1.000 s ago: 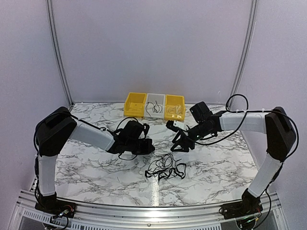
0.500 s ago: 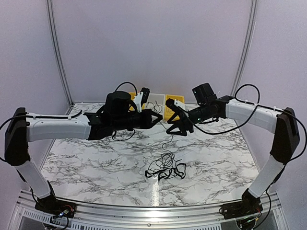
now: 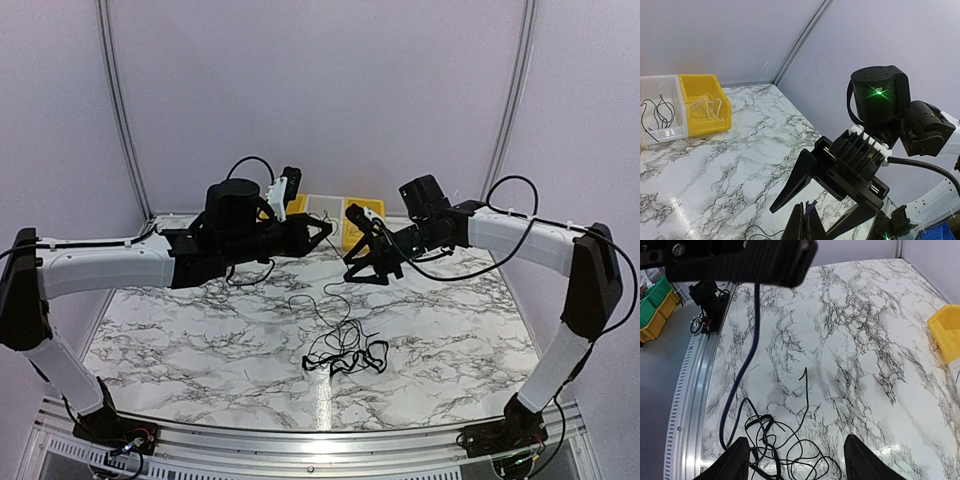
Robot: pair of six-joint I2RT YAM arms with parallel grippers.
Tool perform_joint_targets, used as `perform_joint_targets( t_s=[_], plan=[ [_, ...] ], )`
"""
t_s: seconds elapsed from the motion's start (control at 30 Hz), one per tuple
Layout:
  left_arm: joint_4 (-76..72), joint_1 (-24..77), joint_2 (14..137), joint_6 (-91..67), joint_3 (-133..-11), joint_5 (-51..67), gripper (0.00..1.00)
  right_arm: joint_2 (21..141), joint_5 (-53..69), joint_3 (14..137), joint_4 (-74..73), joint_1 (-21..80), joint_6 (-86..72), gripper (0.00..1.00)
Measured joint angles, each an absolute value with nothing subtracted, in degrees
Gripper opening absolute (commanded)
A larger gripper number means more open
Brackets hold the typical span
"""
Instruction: Untangle the cables
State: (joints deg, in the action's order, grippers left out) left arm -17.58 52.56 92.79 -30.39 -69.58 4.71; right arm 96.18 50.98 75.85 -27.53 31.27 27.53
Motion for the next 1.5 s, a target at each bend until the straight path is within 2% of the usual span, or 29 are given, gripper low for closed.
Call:
perform_joint_targets(
  t_s=[0.13,0.37,0.53,0.63,0.8,0.83,0.9,0.97,1.07,1.1,1.3,1.5],
  plan=[
    [-17.58,52.56,91.74,-29.87,-69.56,3.88,0.00,94.70,49.34,75.81,-29.47,30.70,31.16,0.69],
    [-17.50,52.56,91.42,-28.97,-69.23,2.72,0.00,93.54,49.10,76.71,-36.16,31.20,37.36,0.69],
    [-17.47,52.56,91.39,-28.82,-69.19,2.46,0.00,93.82,49.78,76.77,-35.75,32.95,35.92,0.63],
    [-17.47,52.56,91.24,-28.60,-68.86,2.31,0.00,94.78,50.33,77.34,-34.20,33.23,33.63,0.46],
    [-17.41,52.56,90.67,-27.97,-67.90,1.58,0.00,97.76,50.78,80.01,-32.42,33.28,30.61,0.01],
    [-17.43,52.56,90.56,-27.86,-67.72,1.43,0.01,98.08,50.81,80.29,-31.99,33.28,30.55,0.00],
    [-17.41,52.56,90.21,-27.66,-67.35,1.17,0.23,98.70,50.78,81.14,-31.55,33.28,29.43,0.00],
    [-17.34,52.56,89.69,-26.94,-66.94,0.32,0.42,99.11,50.30,82.02,-31.00,33.28,28.69,0.00],
    [-17.17,52.58,87.70,-26.35,-64.77,-3.01,0.61,99.79,48.05,84.29,-29.39,33.28,28.29,0.00],
    [-17.19,52.60,86.50,-26.61,-63.29,-5.15,0.65,100.14,46.92,85.49,-28.99,33.28,28.29,0.00],
    [-16.08,52.56,77.87,-27.64,-52.07,-18.09,0.68,103.83,39.33,94.76,-25.30,33.21,28.51,0.00],
    [-11.03,52.56,72.14,-29.28,-45.01,-25.06,0.67,110.39,31.22,104.42,-21.58,32.62,28.99,0.00]
  ],
)
